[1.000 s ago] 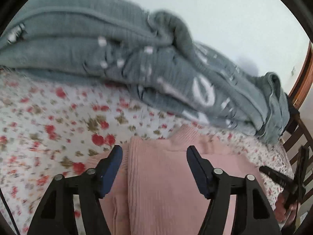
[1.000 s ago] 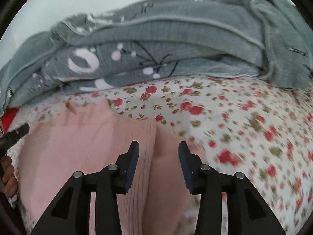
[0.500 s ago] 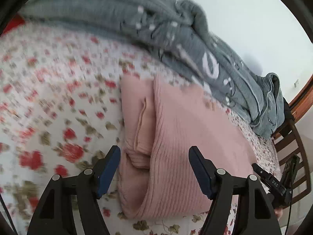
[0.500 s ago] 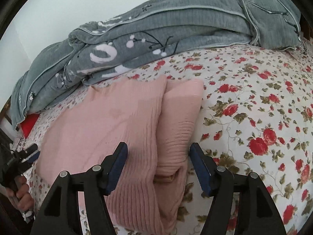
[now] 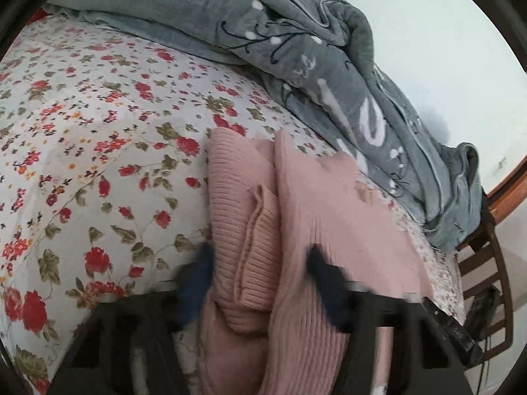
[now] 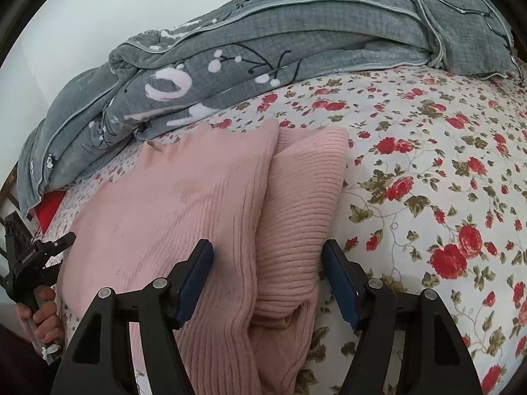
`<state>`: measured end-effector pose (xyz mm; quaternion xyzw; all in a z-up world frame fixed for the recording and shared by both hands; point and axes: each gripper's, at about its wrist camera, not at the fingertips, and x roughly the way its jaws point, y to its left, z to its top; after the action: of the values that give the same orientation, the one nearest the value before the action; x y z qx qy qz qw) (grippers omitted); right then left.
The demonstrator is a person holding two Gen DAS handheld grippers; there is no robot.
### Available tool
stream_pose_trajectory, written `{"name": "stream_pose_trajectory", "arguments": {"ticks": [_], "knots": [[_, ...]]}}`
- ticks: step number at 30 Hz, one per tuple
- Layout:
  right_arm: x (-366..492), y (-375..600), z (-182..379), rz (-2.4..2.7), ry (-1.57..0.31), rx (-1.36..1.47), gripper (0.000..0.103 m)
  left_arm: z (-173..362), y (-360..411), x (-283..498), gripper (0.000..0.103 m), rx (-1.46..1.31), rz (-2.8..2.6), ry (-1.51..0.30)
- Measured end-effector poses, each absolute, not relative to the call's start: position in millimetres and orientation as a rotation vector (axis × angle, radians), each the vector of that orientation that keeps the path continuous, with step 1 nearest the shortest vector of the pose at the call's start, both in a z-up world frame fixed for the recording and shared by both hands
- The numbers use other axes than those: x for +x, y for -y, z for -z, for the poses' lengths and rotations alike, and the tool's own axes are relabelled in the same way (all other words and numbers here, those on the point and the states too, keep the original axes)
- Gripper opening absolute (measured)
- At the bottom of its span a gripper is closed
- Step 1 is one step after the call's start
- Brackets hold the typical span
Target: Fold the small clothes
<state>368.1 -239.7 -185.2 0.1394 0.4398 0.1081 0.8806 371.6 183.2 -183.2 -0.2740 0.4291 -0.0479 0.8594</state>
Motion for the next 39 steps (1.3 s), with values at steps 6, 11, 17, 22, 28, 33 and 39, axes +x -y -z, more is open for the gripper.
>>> {"name": "stream_pose_trajectory", "arguments": {"ticks": [6,11,17,22,28,33,39], "knots": [[368,248,187,-0.233,-0.908,0.353,0.050,188,-194,372,0.040,-0.651,0.132,-0.889],[373,242,187,-0.229,-0.919,0.328,0.053,188,-186,375,0.044,-0.601,0.135,-0.879],[381,243,190,-0.242,-0.926,0.363,0.041,187,-187,373,0.029,-0.613,0.133,-0.862],[380,248,190,-0.262,-0.918,0.396,0.035,190,-191,373,0.031,-0.647,0.155,-0.855],[383,238,190,-0.273,-0.933,0.350,0.048,195,-193,375,0.036,-0.683,0.173,-0.860],[381,239,189,-0.269,-0.924,0.340,0.032,192,-188,373,0.025,-0.642,0.146,-0.842],[377,244,182,-0.278,-0.880,0.367,0.024,189,-193,368,0.022,-0.714,0.159,-0.807]]}}
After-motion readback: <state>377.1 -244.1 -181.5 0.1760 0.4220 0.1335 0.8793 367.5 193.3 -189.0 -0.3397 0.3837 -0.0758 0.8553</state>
